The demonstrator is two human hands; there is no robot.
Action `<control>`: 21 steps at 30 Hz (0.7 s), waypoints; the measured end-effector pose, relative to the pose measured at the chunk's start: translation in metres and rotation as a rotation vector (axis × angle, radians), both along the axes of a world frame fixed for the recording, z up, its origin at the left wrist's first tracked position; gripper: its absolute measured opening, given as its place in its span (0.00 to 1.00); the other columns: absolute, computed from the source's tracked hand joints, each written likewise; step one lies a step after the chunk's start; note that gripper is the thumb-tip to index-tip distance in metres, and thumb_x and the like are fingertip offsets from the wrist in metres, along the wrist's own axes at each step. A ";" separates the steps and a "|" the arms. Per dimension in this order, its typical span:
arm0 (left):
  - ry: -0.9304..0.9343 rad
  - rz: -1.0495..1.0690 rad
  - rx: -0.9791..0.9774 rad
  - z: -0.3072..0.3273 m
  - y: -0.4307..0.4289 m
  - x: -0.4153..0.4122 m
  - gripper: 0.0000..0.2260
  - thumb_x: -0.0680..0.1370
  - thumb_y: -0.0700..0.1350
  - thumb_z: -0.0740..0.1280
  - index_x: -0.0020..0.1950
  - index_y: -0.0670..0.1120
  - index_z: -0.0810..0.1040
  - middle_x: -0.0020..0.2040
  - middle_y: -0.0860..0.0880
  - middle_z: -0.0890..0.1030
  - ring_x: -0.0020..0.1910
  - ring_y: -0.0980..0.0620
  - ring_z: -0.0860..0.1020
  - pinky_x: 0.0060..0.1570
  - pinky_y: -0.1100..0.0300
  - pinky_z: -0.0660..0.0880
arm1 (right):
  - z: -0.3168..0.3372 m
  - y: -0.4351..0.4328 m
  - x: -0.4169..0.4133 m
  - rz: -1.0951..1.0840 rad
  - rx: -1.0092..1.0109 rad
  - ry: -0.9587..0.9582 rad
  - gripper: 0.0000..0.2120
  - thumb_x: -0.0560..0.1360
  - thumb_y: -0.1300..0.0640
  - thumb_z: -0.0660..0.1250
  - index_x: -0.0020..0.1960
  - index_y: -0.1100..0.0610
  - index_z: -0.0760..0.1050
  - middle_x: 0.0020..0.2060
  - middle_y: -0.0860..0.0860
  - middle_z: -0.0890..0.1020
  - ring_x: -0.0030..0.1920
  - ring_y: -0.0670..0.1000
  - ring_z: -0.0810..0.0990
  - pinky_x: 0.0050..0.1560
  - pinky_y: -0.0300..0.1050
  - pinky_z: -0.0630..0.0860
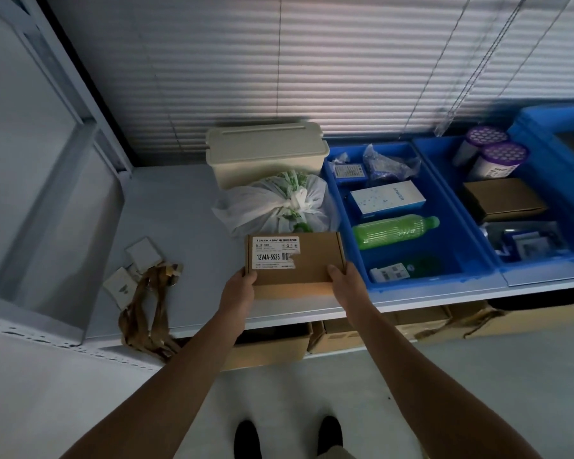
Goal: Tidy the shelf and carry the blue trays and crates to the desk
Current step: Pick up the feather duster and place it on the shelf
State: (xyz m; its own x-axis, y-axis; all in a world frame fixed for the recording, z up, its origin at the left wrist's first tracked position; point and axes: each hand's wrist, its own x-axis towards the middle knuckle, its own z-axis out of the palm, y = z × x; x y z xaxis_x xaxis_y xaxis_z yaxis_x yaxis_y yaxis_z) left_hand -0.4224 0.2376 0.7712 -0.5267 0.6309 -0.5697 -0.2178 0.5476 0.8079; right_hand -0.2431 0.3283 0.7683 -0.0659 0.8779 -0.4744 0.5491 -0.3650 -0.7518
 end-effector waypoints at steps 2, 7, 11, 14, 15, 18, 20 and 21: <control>0.000 0.008 0.002 -0.002 0.003 0.000 0.15 0.82 0.45 0.59 0.66 0.47 0.76 0.58 0.49 0.77 0.56 0.48 0.74 0.66 0.48 0.71 | 0.002 0.004 0.000 -0.010 -0.009 -0.001 0.18 0.81 0.50 0.59 0.68 0.57 0.68 0.53 0.54 0.76 0.53 0.54 0.76 0.54 0.52 0.73; 0.194 0.062 -0.051 -0.016 -0.006 0.005 0.16 0.79 0.52 0.59 0.62 0.45 0.77 0.58 0.44 0.79 0.53 0.43 0.77 0.54 0.50 0.74 | 0.003 -0.006 0.009 -0.019 -0.025 0.018 0.22 0.80 0.47 0.60 0.70 0.58 0.68 0.56 0.53 0.78 0.55 0.53 0.77 0.58 0.53 0.74; 0.434 0.234 0.038 -0.018 -0.034 0.039 0.12 0.77 0.45 0.62 0.58 0.43 0.77 0.56 0.47 0.77 0.50 0.51 0.74 0.47 0.58 0.66 | 0.004 -0.040 0.051 -0.029 -0.001 0.000 0.25 0.80 0.46 0.61 0.73 0.54 0.67 0.64 0.51 0.78 0.64 0.53 0.76 0.65 0.52 0.71; 0.481 0.164 0.112 -0.027 -0.052 0.082 0.09 0.77 0.44 0.64 0.57 0.44 0.74 0.52 0.47 0.77 0.47 0.47 0.75 0.44 0.55 0.67 | -0.002 -0.072 0.115 -0.029 0.028 0.026 0.18 0.79 0.49 0.62 0.67 0.50 0.76 0.58 0.48 0.82 0.58 0.49 0.80 0.62 0.49 0.75; 0.475 0.104 0.116 -0.035 -0.056 0.096 0.09 0.77 0.43 0.64 0.57 0.43 0.73 0.51 0.46 0.77 0.45 0.46 0.75 0.40 0.54 0.68 | -0.008 -0.085 0.141 -0.028 0.031 0.032 0.16 0.78 0.49 0.63 0.64 0.49 0.78 0.55 0.47 0.83 0.54 0.47 0.81 0.59 0.48 0.78; 0.431 -0.136 -0.032 -0.072 -0.061 0.138 0.09 0.76 0.46 0.65 0.54 0.43 0.74 0.47 0.44 0.79 0.44 0.42 0.77 0.43 0.50 0.74 | -0.038 -0.122 0.230 -0.081 -0.058 -0.042 0.12 0.78 0.48 0.63 0.60 0.46 0.78 0.49 0.46 0.84 0.49 0.45 0.82 0.53 0.46 0.80; 0.312 -0.377 -0.222 -0.105 -0.056 0.183 0.08 0.78 0.44 0.65 0.55 0.42 0.78 0.44 0.44 0.80 0.45 0.41 0.79 0.47 0.48 0.75 | -0.067 -0.144 0.298 -0.172 -0.160 -0.095 0.10 0.78 0.49 0.65 0.57 0.46 0.79 0.48 0.48 0.84 0.48 0.47 0.83 0.52 0.47 0.80; 0.209 -0.472 -0.302 -0.117 -0.054 0.203 0.07 0.79 0.42 0.65 0.53 0.41 0.79 0.42 0.44 0.80 0.44 0.42 0.79 0.44 0.51 0.74 | -0.080 -0.153 0.324 -0.210 -0.209 -0.119 0.09 0.77 0.49 0.65 0.57 0.46 0.79 0.48 0.49 0.85 0.48 0.49 0.83 0.52 0.48 0.80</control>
State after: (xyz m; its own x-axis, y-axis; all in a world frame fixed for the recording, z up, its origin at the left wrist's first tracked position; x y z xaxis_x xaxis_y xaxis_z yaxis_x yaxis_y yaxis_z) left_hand -0.2197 0.1836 0.6546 -0.3492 0.6504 -0.6746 0.2516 0.7585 0.6011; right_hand 0.0811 0.1750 0.6879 0.1729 0.7492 -0.6393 0.5254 -0.6192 -0.5835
